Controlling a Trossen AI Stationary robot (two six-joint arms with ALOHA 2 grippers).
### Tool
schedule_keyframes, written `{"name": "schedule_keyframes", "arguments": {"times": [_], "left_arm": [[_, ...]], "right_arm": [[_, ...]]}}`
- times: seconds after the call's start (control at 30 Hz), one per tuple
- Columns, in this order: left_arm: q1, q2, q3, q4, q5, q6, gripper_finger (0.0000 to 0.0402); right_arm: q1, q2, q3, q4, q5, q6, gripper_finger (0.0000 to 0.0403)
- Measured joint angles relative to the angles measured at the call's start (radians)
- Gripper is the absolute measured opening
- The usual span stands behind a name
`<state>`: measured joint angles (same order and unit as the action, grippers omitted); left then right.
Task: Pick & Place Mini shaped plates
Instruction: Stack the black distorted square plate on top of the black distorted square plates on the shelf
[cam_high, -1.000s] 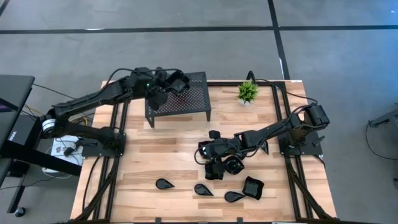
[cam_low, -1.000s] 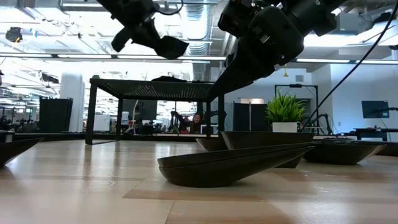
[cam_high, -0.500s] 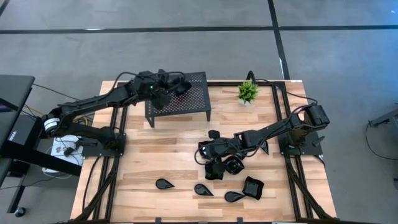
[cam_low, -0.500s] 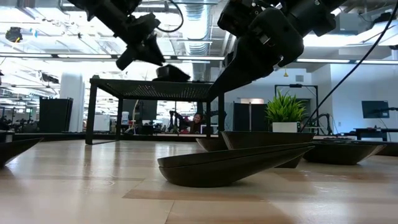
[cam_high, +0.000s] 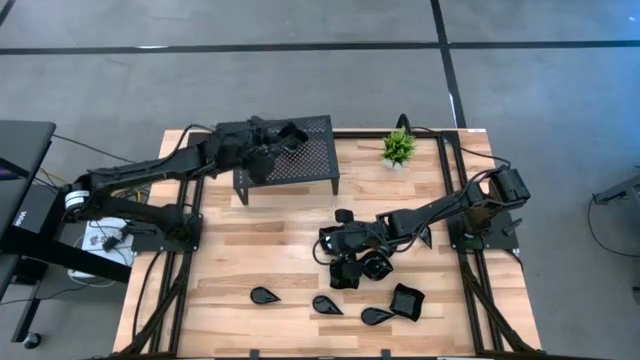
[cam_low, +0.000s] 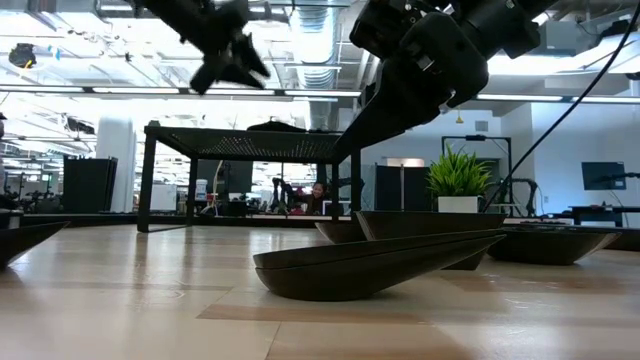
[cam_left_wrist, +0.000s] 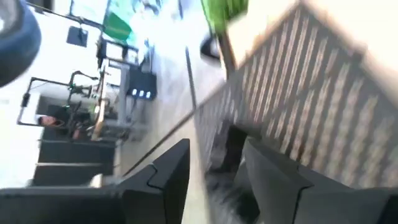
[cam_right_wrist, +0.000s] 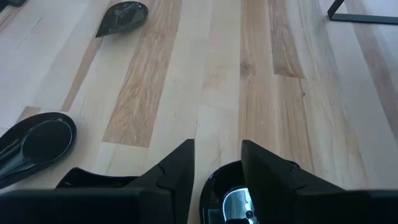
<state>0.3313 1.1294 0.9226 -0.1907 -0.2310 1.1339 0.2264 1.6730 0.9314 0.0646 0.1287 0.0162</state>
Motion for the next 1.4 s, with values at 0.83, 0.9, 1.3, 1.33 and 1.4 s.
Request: {"name": "schedule_keyframes", "arguments": {"times": [0.83, 0.9, 1.3, 1.33, 1.4], "left_arm": [[-0.576, -0.151, -0.348, 0.308, 0.069, -0.803, 0.0112], [-0.576, -0.151, -0.348, 0.330, 0.066, -0.803, 0.0111], [-0.575, -0.156, -0.349, 0.372, 0.066, -0.803, 0.0111], [-0.574, -0.156, -0.349, 0.373, 0.066, -0.803, 0.0111], [-0.574, -0.156, -0.349, 0.373, 0.066, -0.803, 0.0111]], "right_arm": [[0.300, 0.034, 0.000, -0.154, 0.023, 0.319, 0.0175], [0.300, 0.063, 0.001, -0.170, 0.025, 0.329, 0.0172], [0.267, 0.114, 0.001, -0.226, 0.024, 0.317, 0.0101], [0.263, 0.114, 0.001, -0.226, 0.011, 0.316, 0.0084], [0.254, 0.114, 0.002, -0.223, -0.025, 0.318, 0.0048]]}}
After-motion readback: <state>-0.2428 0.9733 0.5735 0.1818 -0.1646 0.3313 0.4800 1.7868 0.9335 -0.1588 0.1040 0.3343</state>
